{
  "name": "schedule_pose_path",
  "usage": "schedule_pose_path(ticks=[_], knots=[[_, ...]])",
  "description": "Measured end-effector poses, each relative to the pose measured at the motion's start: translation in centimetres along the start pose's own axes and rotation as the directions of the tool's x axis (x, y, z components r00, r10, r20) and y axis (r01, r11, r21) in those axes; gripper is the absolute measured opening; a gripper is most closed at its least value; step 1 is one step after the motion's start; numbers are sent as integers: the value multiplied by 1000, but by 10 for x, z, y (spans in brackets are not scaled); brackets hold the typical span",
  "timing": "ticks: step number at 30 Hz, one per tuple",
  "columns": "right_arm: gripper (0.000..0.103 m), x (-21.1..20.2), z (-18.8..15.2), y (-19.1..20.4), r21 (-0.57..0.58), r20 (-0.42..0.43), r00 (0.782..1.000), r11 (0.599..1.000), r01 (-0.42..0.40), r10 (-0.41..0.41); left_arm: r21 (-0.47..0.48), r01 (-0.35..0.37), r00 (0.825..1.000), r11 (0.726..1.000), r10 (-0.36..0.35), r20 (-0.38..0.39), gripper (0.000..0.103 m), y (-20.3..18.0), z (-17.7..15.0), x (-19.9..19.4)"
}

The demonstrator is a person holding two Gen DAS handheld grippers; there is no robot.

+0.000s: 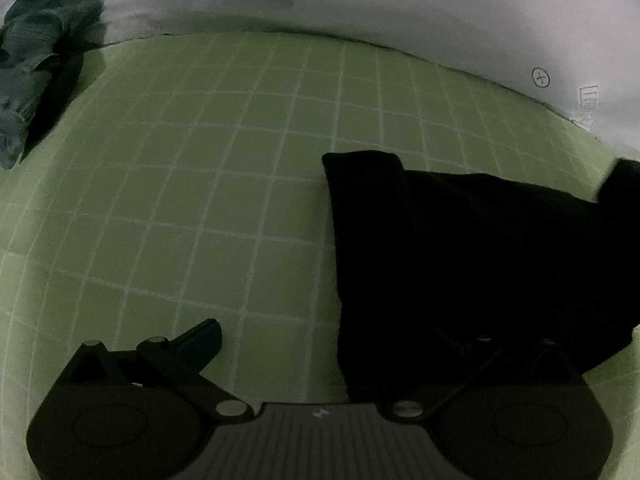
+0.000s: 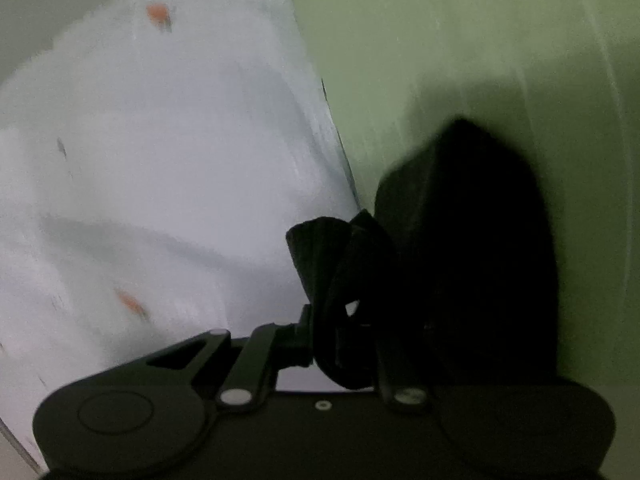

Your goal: Fold clothes

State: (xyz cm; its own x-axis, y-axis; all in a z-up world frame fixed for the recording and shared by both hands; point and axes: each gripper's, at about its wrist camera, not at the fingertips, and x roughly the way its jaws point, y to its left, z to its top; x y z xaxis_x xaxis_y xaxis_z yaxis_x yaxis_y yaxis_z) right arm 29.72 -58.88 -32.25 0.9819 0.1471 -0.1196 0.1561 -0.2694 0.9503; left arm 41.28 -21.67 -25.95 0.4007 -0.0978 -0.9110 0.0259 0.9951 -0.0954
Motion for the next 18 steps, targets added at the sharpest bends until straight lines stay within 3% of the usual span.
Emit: schedule_pose_path(ticks=[3, 7, 9, 11, 13, 14, 16, 18], knots=[[10, 16, -31, 0, -29, -95, 994, 998, 48, -50, 3, 10, 1000, 1000, -10, 8, 103, 6, -6, -5], [11, 41, -59, 0, -111, -200, 970, 987, 120, -140, -9, 31, 1000, 999, -31, 6, 103, 14, -9, -5], [14, 54, -69, -3, -180, -226, 945, 964, 196, -235, -25, 45, 999, 999, -45, 0, 103, 18, -11, -3], [20, 65, -74, -14, -229, -232, 904, 924, 307, -358, -31, 56, 998, 998, -56, 3, 103, 20, -10, -2], [18, 65, -78, -22, -233, -229, 889, 909, 346, -397, -13, 55, 998, 998, -55, 7, 103, 20, -11, -2], [21, 64, -79, -19, -230, -226, 891, 910, 344, -394, -2, 57, 998, 998, -57, 12, 103, 19, -12, -2], [41, 62, -80, -13, -229, -233, 894, 915, 333, -384, 0, 55, 998, 998, -55, 21, 103, 20, -15, -3], [49, 65, -81, -2, -238, -267, 899, 928, 288, -347, 5, 56, 998, 998, -56, 19, 103, 19, -15, -2]])
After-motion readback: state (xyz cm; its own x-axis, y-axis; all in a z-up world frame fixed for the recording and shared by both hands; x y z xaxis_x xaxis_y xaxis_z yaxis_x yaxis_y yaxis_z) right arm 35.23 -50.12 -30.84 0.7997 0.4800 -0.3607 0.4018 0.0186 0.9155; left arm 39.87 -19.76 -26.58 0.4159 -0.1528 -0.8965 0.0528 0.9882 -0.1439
